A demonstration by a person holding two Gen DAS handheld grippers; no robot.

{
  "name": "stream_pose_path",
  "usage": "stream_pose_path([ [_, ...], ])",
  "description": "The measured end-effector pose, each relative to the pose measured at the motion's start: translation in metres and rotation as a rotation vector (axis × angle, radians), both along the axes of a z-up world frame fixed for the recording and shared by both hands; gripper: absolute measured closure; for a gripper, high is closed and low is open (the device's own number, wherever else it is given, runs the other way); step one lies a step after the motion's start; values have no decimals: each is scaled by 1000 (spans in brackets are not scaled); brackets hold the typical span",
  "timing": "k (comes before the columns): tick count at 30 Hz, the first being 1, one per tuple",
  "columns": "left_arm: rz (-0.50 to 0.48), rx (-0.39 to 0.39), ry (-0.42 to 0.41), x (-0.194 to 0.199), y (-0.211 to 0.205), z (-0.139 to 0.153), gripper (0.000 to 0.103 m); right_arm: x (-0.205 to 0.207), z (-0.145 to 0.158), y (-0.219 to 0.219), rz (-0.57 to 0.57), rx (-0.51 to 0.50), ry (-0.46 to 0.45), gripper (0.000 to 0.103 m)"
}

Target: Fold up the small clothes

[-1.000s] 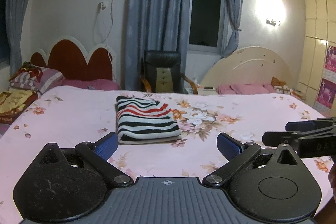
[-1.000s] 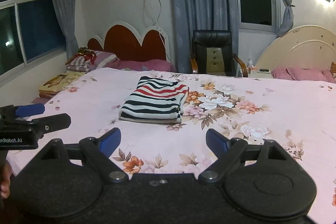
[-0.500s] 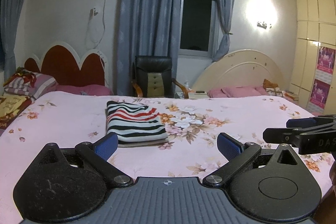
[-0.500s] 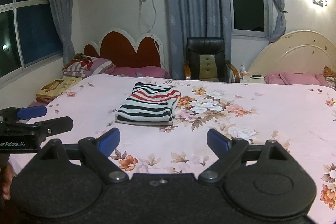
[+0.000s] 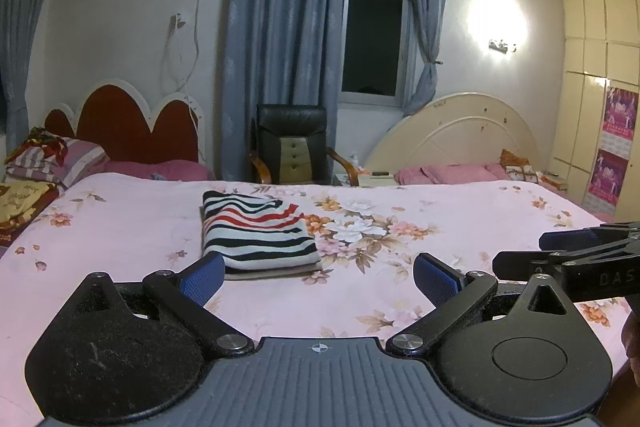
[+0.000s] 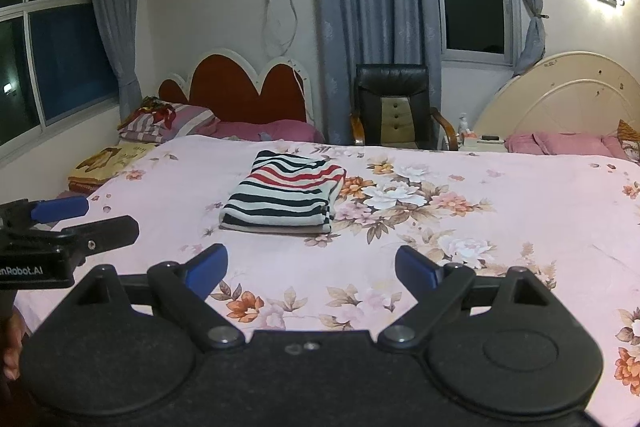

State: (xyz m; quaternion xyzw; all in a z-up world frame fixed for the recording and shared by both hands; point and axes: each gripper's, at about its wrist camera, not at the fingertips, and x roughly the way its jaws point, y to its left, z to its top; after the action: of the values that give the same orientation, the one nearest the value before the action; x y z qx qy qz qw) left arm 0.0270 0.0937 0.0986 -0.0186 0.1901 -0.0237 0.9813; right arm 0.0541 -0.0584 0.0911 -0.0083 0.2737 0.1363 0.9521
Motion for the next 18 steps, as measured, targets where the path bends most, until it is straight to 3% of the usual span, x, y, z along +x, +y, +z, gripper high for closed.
stream_pose_path([
  [18,2,6,3,-1,4,0,3,6,2,6,12,2,5,12],
])
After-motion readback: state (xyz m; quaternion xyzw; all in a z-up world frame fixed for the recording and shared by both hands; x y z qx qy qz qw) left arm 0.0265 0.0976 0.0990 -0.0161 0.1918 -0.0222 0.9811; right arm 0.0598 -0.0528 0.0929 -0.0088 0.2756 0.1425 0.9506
